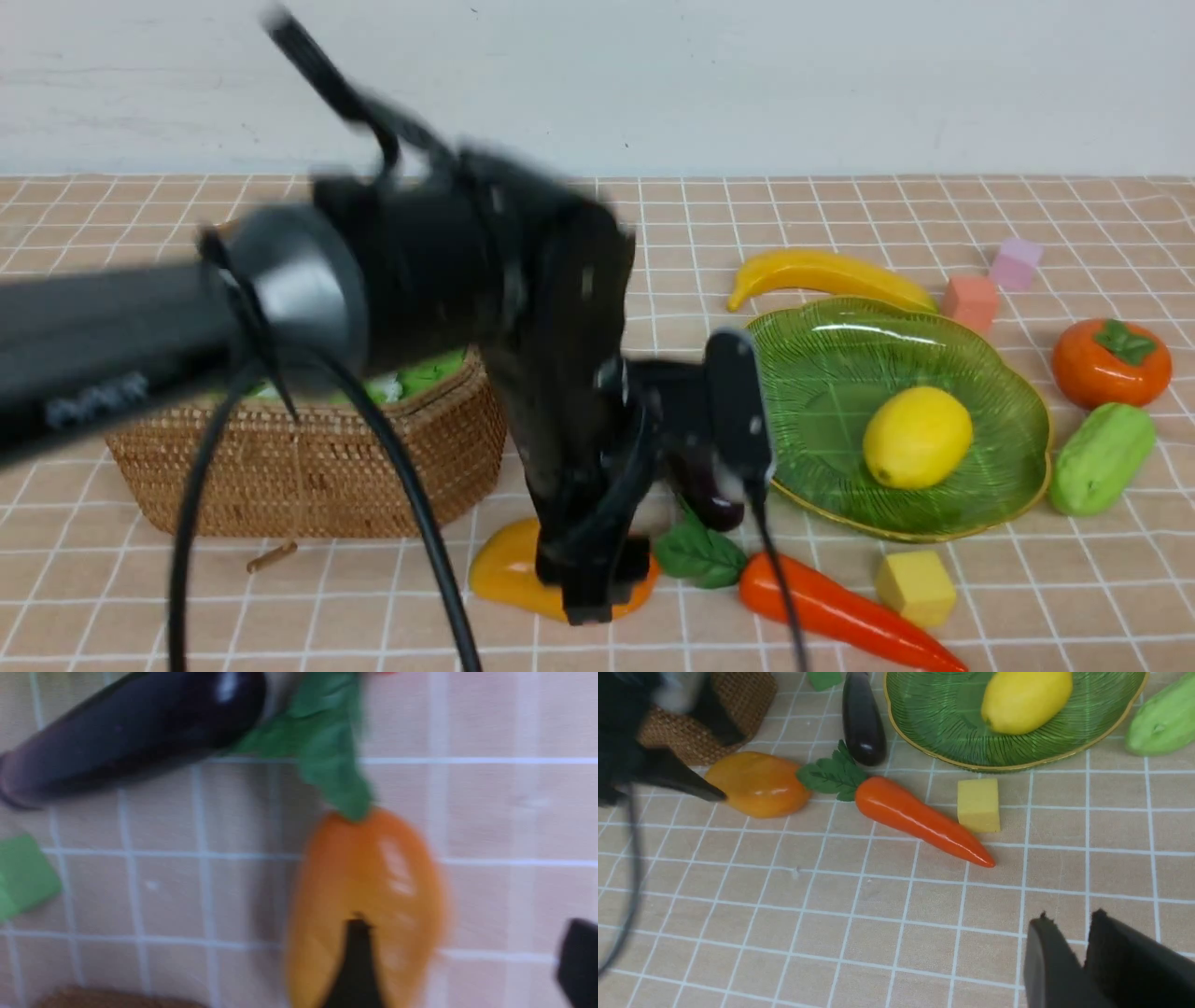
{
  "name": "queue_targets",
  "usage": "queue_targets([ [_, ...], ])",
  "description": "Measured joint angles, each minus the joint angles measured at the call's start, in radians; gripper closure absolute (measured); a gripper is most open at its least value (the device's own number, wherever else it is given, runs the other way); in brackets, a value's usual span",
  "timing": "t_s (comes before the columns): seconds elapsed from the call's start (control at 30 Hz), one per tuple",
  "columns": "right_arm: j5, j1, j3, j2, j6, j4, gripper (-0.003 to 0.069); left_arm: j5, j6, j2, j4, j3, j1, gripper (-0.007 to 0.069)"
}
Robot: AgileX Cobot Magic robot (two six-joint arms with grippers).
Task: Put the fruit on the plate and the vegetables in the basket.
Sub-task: Grab the mango with your left arm and place it on the right plate
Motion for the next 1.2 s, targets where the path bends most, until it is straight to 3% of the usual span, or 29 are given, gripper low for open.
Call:
queue_targets([
  [0.1, 0.001, 0.0, 0.0, 0.0, -0.003, 0.0, 0.0505, -0.123, -0.04, 0.052, 0.066, 0.028, 0.0, -0.0035],
  [0.2, 0.001, 0.0, 0.0, 0.0, -0.003, 0.0, 0.0503, -0.164, -0.081, 0.095, 0.104, 0.028, 0.0, -0.0042],
  [0.33, 0.001, 0.0, 0.0, 0.0, -0.003, 0.0, 0.0501, -0.125, -0.149, 0.173, 0.16, 0.028, 0.0, -0.0008],
  [0.43, 0.001, 0.0, 0.0, 0.0, -0.003, 0.001, 0.0497, -0.112, -0.18, 0.184, 0.184, 0.022, -0.002, 0.0082],
  [0.67, -0.003, 0.0, 0.0, 0.0, -0.003, -0.011, 0.0497, -0.061, -0.251, 0.166, 0.207, -0.021, -0.003, 0.0087],
  [0.77, -0.005, 0.001, 0.0, 0.0, 0.01, -0.051, 0.0497, -0.061, -0.287, 0.126, 0.146, -0.111, -0.002, 0.0087],
  [0.93, -0.031, 0.001, 0.0, 0.0, 0.104, -0.147, 0.0497, -0.192, -0.325, 0.146, -0.107, -0.364, 0.0, 0.0087],
  [1.03, -0.036, 0.001, 0.0, 0.0, 0.114, -0.133, 0.0497, -0.294, -0.312, 0.243, -0.215, -0.488, 0.0, 0.0087],
  [1.2, -0.007, 0.001, 0.0, 0.0, 0.091, -0.056, 0.0494, -0.365, -0.295, 0.476, -0.255, -0.656, 0.0, 0.0087],
])
